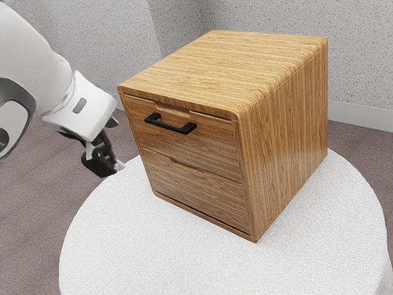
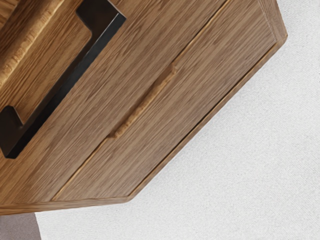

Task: Pull the drawer handle with one arm to open the drawer

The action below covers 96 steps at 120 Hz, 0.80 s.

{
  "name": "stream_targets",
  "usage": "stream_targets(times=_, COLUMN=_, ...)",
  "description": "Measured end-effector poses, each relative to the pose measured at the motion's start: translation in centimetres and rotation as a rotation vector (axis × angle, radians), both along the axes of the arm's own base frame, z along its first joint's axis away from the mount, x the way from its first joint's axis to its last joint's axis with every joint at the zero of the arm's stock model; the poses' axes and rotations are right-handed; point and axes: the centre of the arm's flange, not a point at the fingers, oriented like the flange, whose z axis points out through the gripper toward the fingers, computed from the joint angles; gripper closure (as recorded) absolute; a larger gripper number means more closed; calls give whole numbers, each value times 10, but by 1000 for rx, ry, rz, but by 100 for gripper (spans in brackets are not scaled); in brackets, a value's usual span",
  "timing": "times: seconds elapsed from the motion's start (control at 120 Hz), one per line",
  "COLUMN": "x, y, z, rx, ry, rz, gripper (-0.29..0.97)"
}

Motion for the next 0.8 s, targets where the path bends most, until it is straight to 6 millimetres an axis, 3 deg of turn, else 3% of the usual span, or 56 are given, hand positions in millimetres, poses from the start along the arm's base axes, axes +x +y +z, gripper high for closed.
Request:
stream_targets(times=0.083, x=3, y=3, z=-3, rx=29, ry=-10, rz=-67, gripper=3)
stream_targets(times=0.192, x=24, y=23, z=4, rx=48, ry=-15, rz=-148, gripper=3)
stream_targets(times=0.275, x=29, y=31, z=6, rx=76, ry=-13, rz=-213, gripper=3)
stream_targets(times=0.525, x=38, y=35, z=2, rx=161, ry=16, rz=-379, gripper=3)
stream_targets(times=0.667, x=61, y=30, z=-2, rx=194, ry=38, rz=-473, gripper=3)
stream_targets(times=0.8, x=62, y=29, z=-2, rx=229, ry=46, rz=-529, gripper=3)
